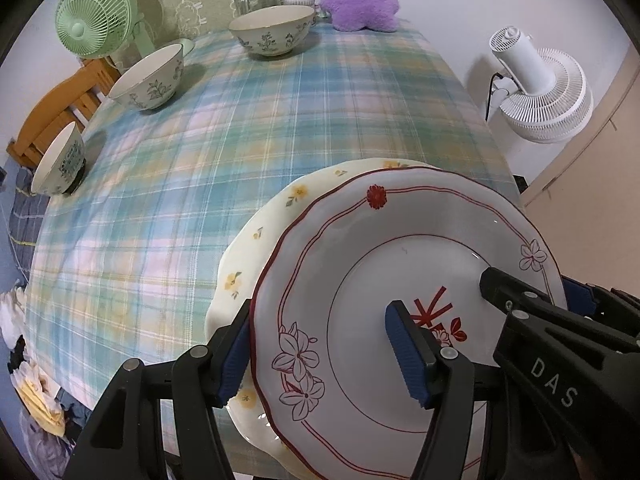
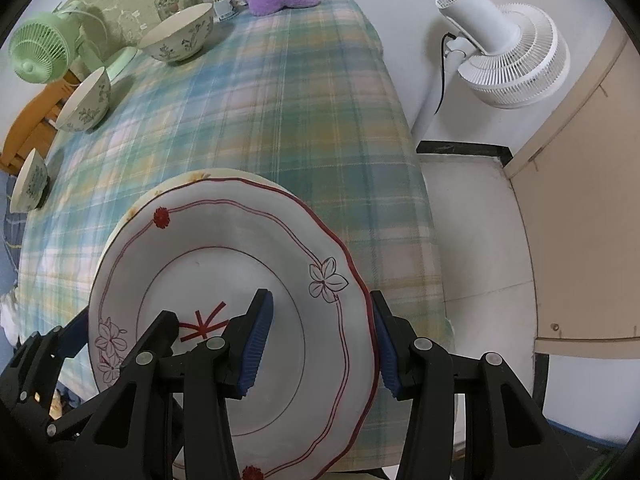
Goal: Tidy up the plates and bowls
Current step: 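Lower the red-rimmed plate onto the yellow plates and open the right gripper, then move both grippers toward the dark grey round plate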
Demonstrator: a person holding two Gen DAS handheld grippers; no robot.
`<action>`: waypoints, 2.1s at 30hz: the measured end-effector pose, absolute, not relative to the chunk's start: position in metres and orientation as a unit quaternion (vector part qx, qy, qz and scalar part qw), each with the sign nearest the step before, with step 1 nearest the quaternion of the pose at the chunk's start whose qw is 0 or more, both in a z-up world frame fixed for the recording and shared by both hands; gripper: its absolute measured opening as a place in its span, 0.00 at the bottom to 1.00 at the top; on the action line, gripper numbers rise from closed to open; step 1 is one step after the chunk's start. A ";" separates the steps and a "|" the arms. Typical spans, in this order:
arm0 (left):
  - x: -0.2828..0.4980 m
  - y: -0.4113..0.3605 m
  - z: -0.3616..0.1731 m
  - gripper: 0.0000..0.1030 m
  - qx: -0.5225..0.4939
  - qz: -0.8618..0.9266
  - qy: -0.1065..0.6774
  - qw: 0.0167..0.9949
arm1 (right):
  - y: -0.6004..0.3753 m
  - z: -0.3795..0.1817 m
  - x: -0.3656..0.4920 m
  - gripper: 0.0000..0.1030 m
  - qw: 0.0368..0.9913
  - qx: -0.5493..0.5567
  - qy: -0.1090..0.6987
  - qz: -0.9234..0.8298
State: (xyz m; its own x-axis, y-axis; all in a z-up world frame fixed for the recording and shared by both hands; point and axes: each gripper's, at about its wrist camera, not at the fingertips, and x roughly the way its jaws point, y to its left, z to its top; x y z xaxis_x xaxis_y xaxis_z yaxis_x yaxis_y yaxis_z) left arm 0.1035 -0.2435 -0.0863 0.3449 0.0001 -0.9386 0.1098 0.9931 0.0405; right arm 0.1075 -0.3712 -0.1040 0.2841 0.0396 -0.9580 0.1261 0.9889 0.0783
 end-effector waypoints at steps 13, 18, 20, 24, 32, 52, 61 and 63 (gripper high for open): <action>0.105 -0.240 -0.088 0.61 0.062 -0.013 0.577 0.815 | -0.371 -0.093 0.100 0.27 0.800 0.038 0.598 -0.031; 0.107 -0.235 -0.088 0.62 0.063 0.002 0.575 0.816 | -0.364 -0.093 0.104 0.27 0.800 0.031 0.598 -0.026; 0.108 -0.232 -0.089 0.63 0.061 0.006 0.575 0.816 | -0.361 -0.093 0.106 0.27 0.802 0.029 0.596 -0.023; 0.108 -0.229 -0.089 0.67 0.055 0.000 0.576 0.816 | -0.358 -0.093 0.109 0.27 0.805 0.022 0.593 -0.019; 0.102 -0.234 -0.082 0.85 0.049 -0.010 0.568 0.822 | -0.362 -0.092 0.110 0.29 0.805 0.037 0.592 -0.010; 0.090 -0.181 -0.030 0.87 -0.015 -0.005 0.514 0.857 | -0.321 -0.035 0.101 0.70 0.849 0.034 0.526 0.033; 0.098 -0.131 -0.012 0.87 -0.004 -0.022 0.500 0.866 | -0.275 -0.014 0.101 0.70 0.864 0.040 0.502 0.012; 0.100 -0.117 -0.009 0.87 0.003 -0.025 0.499 0.866 | -0.262 -0.011 0.102 0.70 0.865 0.040 0.500 0.004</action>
